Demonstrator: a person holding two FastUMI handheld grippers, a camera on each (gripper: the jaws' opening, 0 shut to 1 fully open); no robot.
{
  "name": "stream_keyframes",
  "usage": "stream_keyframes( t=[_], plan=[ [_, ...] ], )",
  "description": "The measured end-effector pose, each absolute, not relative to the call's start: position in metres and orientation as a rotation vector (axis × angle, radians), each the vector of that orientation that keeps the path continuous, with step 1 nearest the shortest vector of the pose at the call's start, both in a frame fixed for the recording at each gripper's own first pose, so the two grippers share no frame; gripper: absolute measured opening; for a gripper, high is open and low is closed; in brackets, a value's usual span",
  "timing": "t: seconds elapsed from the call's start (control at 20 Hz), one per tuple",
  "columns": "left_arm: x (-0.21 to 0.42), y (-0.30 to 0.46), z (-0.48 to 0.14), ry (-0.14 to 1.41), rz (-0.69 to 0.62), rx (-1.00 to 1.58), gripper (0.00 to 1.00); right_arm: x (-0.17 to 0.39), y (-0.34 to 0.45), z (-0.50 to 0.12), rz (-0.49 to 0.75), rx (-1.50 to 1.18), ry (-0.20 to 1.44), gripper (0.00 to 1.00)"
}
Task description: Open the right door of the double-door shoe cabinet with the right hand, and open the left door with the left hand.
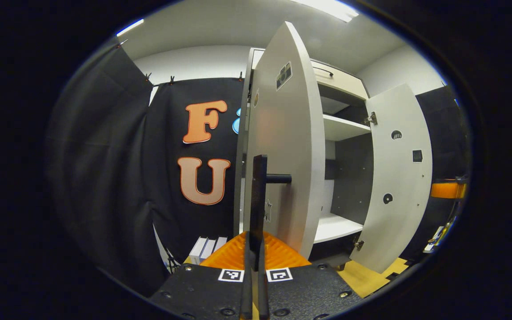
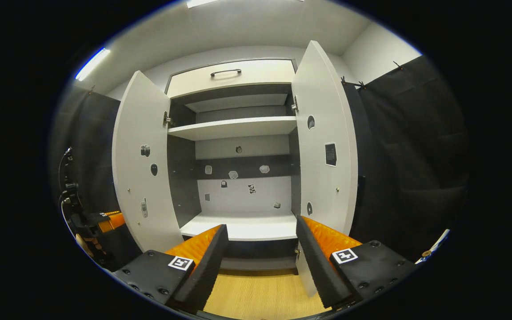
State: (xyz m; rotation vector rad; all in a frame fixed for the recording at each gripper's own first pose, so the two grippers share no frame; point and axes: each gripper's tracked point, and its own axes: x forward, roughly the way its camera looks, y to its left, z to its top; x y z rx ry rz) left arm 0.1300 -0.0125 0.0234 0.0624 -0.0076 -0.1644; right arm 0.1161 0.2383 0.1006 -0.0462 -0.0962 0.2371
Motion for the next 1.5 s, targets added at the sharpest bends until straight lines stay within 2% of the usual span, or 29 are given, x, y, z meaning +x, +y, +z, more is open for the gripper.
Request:
stream_keyframes(
  t=[0.05,0.1,0.15,0.3,0.35,0.4,0.6,0.65,1.1,1.15,1.2,1.5],
  plan=[
    [0.130,-0.009,0.024,-0.006,-0.160,0.063,0.05,0.115,0.239,0.100,0.241,-0.046,-0.096,0.98],
    [0.129,-0.007,0.024,-0.006,-0.157,0.064,0.04,0.114,0.240,0.101,0.243,-0.047,-0.097,0.87],
    [0.130,-0.005,0.025,-0.007,-0.154,0.065,0.04,0.114,0.240,0.101,0.243,-0.050,-0.099,0.98],
    [0.129,0.002,0.025,-0.010,-0.152,0.058,0.04,0.113,0.242,0.099,0.247,-0.051,-0.095,0.98],
    [0.130,0.003,0.025,-0.011,-0.150,0.057,0.04,0.112,0.242,0.099,0.248,-0.051,-0.095,0.87],
    [0.130,0.006,0.026,-0.012,-0.146,0.058,0.04,0.111,0.242,0.099,0.248,-0.051,-0.095,0.98],
    [0.127,0.013,0.029,-0.018,-0.133,0.076,0.04,0.107,0.241,0.099,0.249,-0.059,-0.104,0.98],
    [0.127,0.012,0.030,-0.018,-0.136,0.074,0.04,0.106,0.241,0.099,0.248,-0.059,-0.105,0.88],
    [0.111,0.016,0.033,-0.007,-0.128,0.033,0.04,0.102,0.234,0.097,0.231,-0.061,-0.097,0.89],
    [0.110,0.017,0.034,-0.009,-0.123,0.031,0.04,0.102,0.232,0.096,0.228,-0.062,-0.097,0.89],
    [0.106,0.019,0.037,-0.012,-0.119,0.029,0.04,0.101,0.231,0.096,0.226,-0.063,-0.097,0.99],
    [0.079,0.010,0.049,0.007,-0.114,0.043,0.04,0.101,0.225,0.098,0.212,-0.075,-0.100,0.99]
  ],
)
